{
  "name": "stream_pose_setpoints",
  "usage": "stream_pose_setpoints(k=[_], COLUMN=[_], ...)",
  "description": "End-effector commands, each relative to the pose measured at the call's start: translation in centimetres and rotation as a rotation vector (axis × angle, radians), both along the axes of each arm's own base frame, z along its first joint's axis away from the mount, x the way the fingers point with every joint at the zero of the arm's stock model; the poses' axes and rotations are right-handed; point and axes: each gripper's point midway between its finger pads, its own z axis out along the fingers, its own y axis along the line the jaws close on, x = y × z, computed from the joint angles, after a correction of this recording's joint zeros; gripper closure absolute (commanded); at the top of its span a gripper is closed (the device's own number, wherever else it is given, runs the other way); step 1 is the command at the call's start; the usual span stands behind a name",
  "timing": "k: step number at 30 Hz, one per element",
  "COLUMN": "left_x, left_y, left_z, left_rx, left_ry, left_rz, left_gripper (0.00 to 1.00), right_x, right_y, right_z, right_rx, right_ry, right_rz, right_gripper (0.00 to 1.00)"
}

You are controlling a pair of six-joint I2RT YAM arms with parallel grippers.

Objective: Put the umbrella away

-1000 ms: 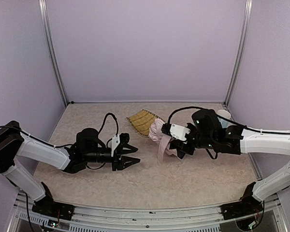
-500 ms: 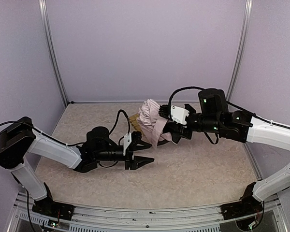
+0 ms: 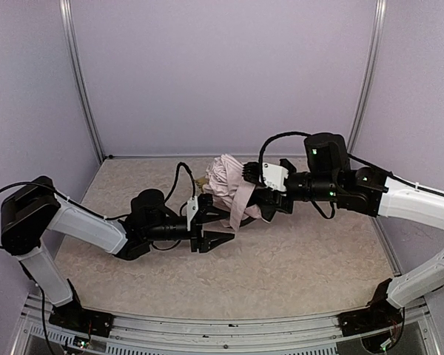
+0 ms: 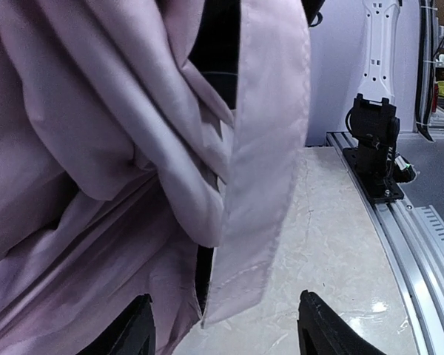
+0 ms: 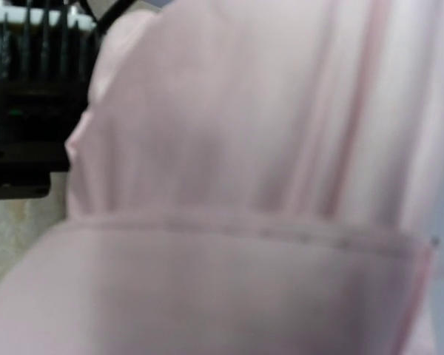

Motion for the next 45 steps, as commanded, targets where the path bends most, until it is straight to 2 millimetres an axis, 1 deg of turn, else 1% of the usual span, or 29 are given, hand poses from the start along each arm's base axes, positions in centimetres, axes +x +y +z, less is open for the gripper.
stream_pose_setpoints(k=[1, 3, 5, 6, 9, 10, 11, 12, 14, 15, 17, 19, 22, 25, 26, 29, 30, 32, 33, 34, 36, 38, 39, 40, 41, 43, 45], left_x=[-0.5, -0.4, -1.4, -1.9, -3.3, -3.8, -4.1, -4.3, -4.6, -4.8, -5.1, -4.9, -3.9, -3.1, -2.9, -1.8, -1.4, -1.4, -1.4, -1.5, -1.4, -1.2, -1.1, -1.0, -0.9, -0.6, -0.4], left_y=[-1.0, -1.3, -1.6, -1.9, -2.8, -3.2, -3.5, -3.7, -3.9, -3.8, -3.1, -2.1, 0.0, 1.6, 1.8, 2.0, 1.6, 0.9, 0.4, -0.1, -0.7, -0.6, -0.4, -0.1, 0.3, 0.9, 1.1], left_z=[1.3, 1.3, 1.6, 1.6, 1.3, 1.1, 0.9, 0.8, 0.9, 1.1, 1.4, 1.3, -0.6, -2.9, -4.2, -7.2, -7.5, -7.9, -7.9, -7.9, -7.9, -7.7, -7.6, -7.4, -7.3, -6.7, -6.5], left_rx=[-0.022, -0.02, -0.022, -0.02, -0.011, -0.008, -0.005, -0.003, -0.014, -0.021, -0.035, -0.032, 0.02, 0.085, 0.136, 0.227, 0.234, 0.239, 0.238, 0.238, 0.244, 0.243, 0.241, 0.236, 0.233, 0.231, 0.248], left_ry=[-0.019, -0.01, -0.01, -0.014, -0.022, -0.013, 0.003, 0.021, 0.047, 0.057, 0.067, 0.073, 0.103, 0.121, 0.128, 0.145, 0.154, 0.171, 0.179, 0.183, 0.192, 0.208, 0.218, 0.217, 0.214, 0.188, 0.17], left_rz=[-0.051, -0.058, -0.109, -0.131, -0.176, -0.206, -0.226, -0.241, -0.264, -0.272, -0.283, -0.267, -0.211, -0.167, -0.15, -0.107, -0.109, -0.138, -0.148, -0.155, -0.151, -0.132, -0.122, -0.108, -0.092, -0.07, -0.057], left_gripper=[0.36, 0.37, 0.41, 0.45, 0.61, 0.64, 0.7, 0.77, 0.95, 1.0, 1.0, 1.0, 1.0, 1.0, 1.0, 1.0, 1.0, 1.0, 1.0, 1.0, 1.0, 1.0, 1.0, 1.0, 1.0, 1.0, 1.0], right_x=[-0.1, -0.1, -0.1, 0.0, 0.2, 0.4, 0.4, 0.5, 0.7, 0.8, 1.1, 1.7, 3.2, 3.8, 3.8, 3.3, 3.2, 3.1, 3.2, 3.2, 3.9, 3.9, 3.5, 3.5, 3.2, 3.3, 3.6], right_y=[0.4, 0.4, 0.3, 0.3, 0.3, 0.4, 0.4, 0.4, 0.2, 0.0, -0.6, -1.7, -4.2, -6.2, -6.5, -6.4, -6.2, -5.5, -5.2, -4.8, -4.5, -4.7, -5.2, -5.4, -5.9, -6.4, -6.5], right_z=[4.1, 4.1, 4.1, 4.0, 3.9, 3.7, 3.7, 3.6, 3.7, 3.7, 3.8, 4.1, 5.2, 6.7, 7.2, 8.1, 8.3, 8.2, 7.5, 6.3, 2.1, -2.8, -6.0, -7.1, -9.2, -11.0, -12.2], right_rx=[0.091, 0.092, 0.093, 0.092, 0.09, 0.088, 0.088, 0.088, 0.092, 0.096, 0.107, 0.123, 0.16, 0.202, 0.211, 0.23, 0.239, 0.247, 0.243, 0.226, 0.166, 0.105, 0.07, 0.07, 0.057, 0.078, 0.095], right_ry=[-0.066, -0.065, -0.065, -0.066, -0.067, -0.063, -0.062, -0.059, -0.053, -0.047, -0.034, -0.014, 0.005, 0.009, 0.006, 0.005, 0.008, 0.039, 0.07, 0.114, 0.226, 0.337, 0.406, 0.431, 0.466, 0.486, 0.489], right_rz=[0.03, 0.031, 0.027, 0.022, 0.012, 0.008, 0.007, 0.001, -0.011, -0.018, -0.038, -0.072, -0.146, -0.182, -0.182, -0.157, -0.145, -0.118, -0.112, -0.103, -0.146, -0.186, -0.215, -0.235, -0.263, -0.308, -0.341], right_gripper=[1.0, 1.0, 1.0, 1.0, 1.0, 1.0, 1.0, 1.0, 1.0, 1.0, 1.0, 1.0, 1.0, 1.0, 1.0, 1.0, 1.0, 1.0, 1.0, 1.0, 1.0, 1.0, 1.0, 1.0, 1.0, 1.0, 1.0])
